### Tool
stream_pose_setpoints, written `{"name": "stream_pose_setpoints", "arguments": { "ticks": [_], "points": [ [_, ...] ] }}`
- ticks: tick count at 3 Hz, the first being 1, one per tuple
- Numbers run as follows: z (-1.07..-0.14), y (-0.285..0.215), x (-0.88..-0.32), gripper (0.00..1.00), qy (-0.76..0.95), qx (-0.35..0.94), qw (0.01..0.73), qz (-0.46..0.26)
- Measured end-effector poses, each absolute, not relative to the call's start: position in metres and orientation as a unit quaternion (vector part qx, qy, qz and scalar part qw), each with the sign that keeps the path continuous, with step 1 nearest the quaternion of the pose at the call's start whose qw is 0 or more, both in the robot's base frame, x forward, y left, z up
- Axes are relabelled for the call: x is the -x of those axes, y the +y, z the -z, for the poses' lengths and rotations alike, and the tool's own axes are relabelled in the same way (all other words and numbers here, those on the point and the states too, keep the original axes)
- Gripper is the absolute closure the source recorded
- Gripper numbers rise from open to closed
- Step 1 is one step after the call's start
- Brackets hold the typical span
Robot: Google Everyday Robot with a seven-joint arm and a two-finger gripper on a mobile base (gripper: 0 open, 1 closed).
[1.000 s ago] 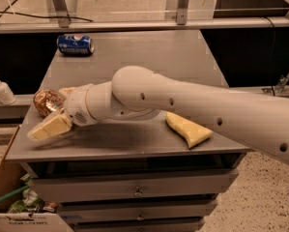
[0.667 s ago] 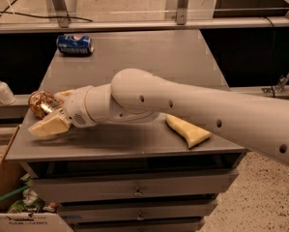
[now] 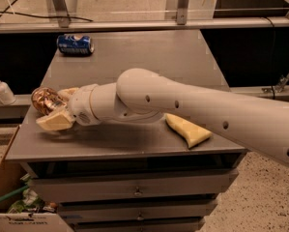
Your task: Pick orange can
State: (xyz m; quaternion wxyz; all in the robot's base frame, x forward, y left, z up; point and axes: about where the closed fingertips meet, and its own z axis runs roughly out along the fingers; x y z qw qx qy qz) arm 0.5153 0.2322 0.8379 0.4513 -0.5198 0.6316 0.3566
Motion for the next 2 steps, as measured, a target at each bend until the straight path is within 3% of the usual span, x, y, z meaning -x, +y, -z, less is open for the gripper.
{"name": "stream_pose_setpoints", "arguments": {
  "ticks": [1, 2],
  "points": [
    [-0.857, 0.215, -0.527, 1.00, 0.628, 0.525, 0.465, -0.338],
    [-0.884, 0.194, -0.539, 1.00, 0.621, 0.535, 0.478, -0.313]
  ]
}}
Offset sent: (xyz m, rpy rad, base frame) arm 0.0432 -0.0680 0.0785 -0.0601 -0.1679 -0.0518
